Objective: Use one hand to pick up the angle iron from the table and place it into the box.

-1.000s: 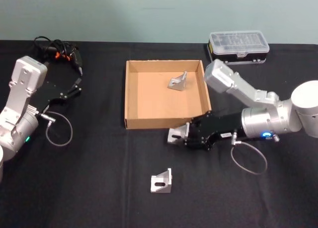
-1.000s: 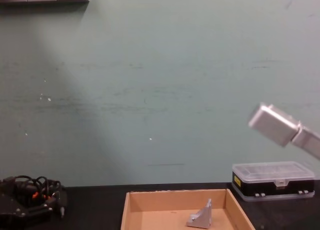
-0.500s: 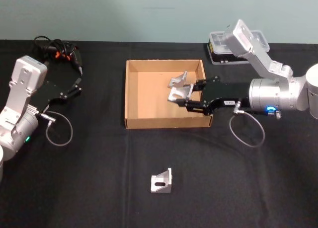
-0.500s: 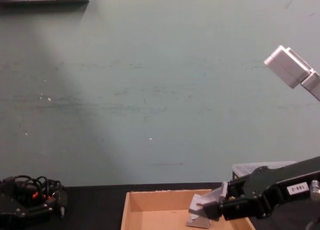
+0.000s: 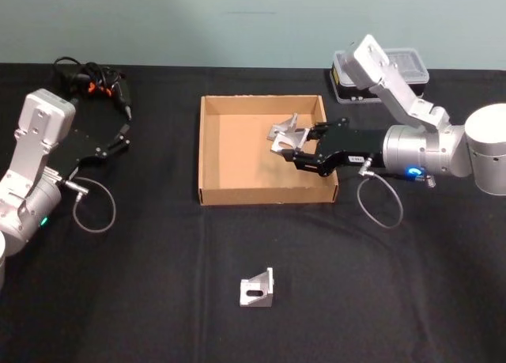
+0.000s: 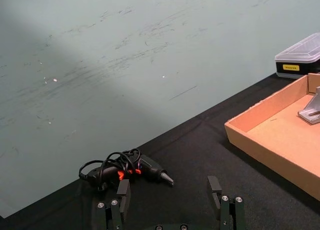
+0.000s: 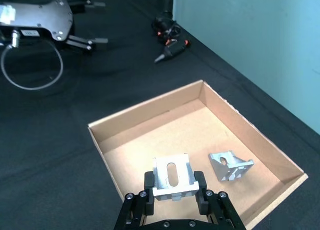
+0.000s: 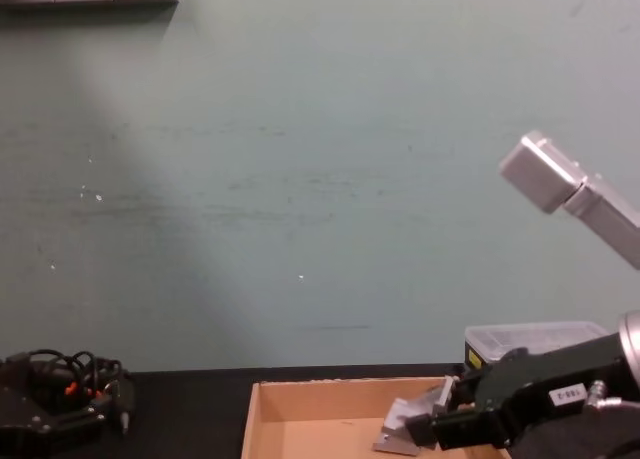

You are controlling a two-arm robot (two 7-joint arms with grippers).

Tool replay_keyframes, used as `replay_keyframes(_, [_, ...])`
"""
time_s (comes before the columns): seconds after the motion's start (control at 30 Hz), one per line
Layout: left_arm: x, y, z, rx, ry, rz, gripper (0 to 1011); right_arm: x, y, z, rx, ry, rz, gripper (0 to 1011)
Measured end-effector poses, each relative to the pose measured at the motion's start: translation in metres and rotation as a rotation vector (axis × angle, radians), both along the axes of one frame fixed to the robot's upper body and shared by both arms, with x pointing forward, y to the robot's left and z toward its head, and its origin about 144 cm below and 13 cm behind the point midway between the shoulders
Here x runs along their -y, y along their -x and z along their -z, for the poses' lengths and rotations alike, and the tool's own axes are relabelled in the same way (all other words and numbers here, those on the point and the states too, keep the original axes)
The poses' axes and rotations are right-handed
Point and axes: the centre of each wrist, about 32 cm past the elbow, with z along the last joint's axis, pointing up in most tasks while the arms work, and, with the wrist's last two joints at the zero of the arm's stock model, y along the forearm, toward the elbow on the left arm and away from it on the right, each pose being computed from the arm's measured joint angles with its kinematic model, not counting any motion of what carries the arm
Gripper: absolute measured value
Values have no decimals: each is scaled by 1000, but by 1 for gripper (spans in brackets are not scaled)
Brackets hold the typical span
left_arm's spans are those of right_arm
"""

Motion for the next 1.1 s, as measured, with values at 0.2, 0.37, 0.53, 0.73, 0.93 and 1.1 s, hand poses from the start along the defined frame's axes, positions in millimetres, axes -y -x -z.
replay_keyframes(0.2, [0,0,0,0,0,0,1000,-3,-4,7,-7,21,19,473])
replay_keyframes(0.37, [0,0,0,0,0,0,1000,-4,-6,10,-10,42,33,473])
replay_keyframes(0.53, [0,0,0,0,0,0,1000,-3,-7,11,-17,55,47,473])
replay_keyframes(0.73, [0,0,0,0,0,0,1000,-3,-7,13,-35,72,66,501])
replay_keyframes(0.93, [0,0,0,0,0,0,1000,-2,-6,14,-42,83,76,697])
replay_keyframes(1.1, [0,0,0,0,0,0,1000,-2,-6,14,-40,81,80,844])
